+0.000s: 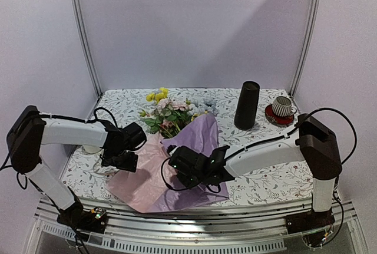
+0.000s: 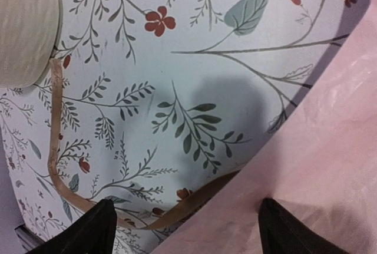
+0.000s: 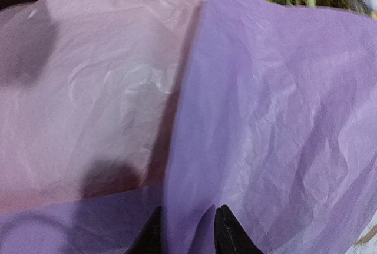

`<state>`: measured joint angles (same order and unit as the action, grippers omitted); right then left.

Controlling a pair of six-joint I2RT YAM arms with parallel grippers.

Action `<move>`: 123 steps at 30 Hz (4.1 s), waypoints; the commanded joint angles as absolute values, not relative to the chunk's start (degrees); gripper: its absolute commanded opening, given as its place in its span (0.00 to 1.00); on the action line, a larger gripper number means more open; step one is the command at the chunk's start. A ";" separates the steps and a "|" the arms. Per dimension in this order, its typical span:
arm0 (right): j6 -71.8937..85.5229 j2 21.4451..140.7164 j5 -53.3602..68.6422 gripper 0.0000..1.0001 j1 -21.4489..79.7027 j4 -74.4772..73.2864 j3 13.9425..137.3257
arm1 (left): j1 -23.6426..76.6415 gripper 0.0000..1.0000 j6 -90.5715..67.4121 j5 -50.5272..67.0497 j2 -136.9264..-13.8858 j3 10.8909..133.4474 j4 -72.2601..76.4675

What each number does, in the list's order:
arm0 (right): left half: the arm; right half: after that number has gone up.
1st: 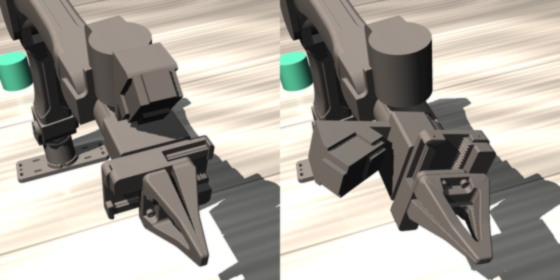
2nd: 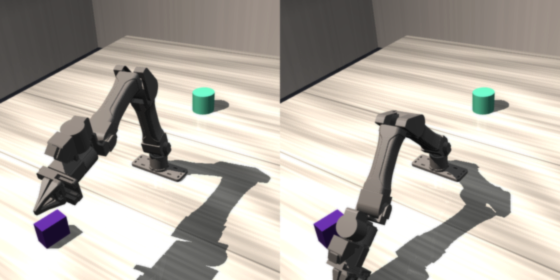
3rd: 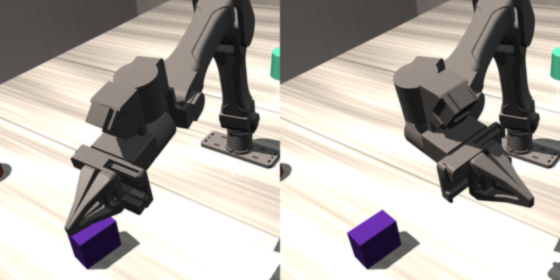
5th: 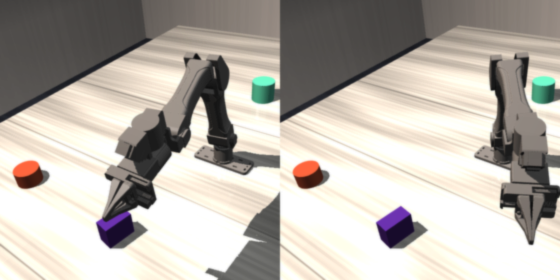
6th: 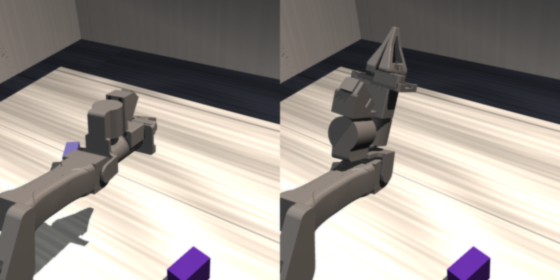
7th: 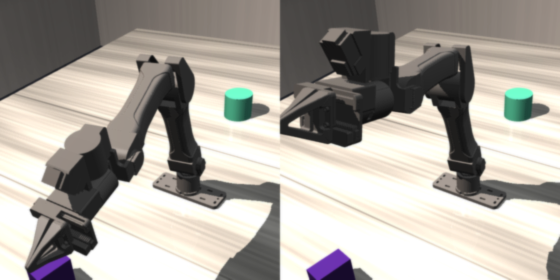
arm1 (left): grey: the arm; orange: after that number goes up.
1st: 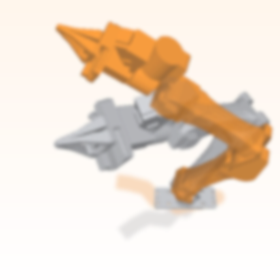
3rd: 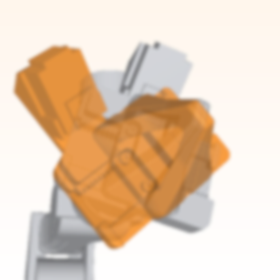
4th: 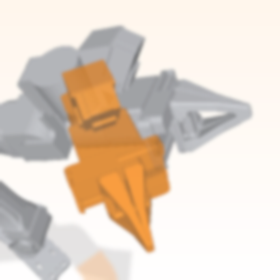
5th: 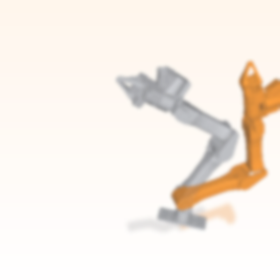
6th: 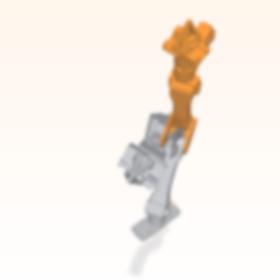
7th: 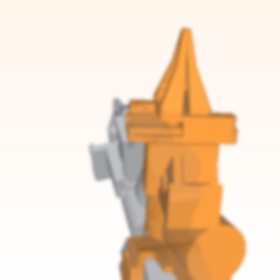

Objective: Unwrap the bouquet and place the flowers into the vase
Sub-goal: Unfold the two-thirds folded wrapping paper into folded wrapping paper, then adjust the one-fourth folded wrapping paper on the folded wrapping paper.

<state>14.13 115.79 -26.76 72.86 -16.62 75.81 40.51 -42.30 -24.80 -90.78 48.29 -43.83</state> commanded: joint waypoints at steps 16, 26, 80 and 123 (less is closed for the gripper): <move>15.99 91.51 -22.68 0.03 69.62 -3.70 62.61 | 42.42 0.87 -40.59 -24.89 -81.35 56.24 -46.61; 22.16 76.73 -20.82 0.05 62.75 2.04 48.08 | 44.17 0.88 -36.26 -16.39 -73.82 55.08 -36.28; 38.63 69.03 -12.63 0.83 47.27 -0.71 31.60 | 41.83 0.98 -46.25 1.30 -50.34 51.34 10.13; 49.25 64.36 -4.91 0.59 35.08 -0.66 15.69 | 36.39 0.98 -47.42 9.78 -53.39 51.29 17.30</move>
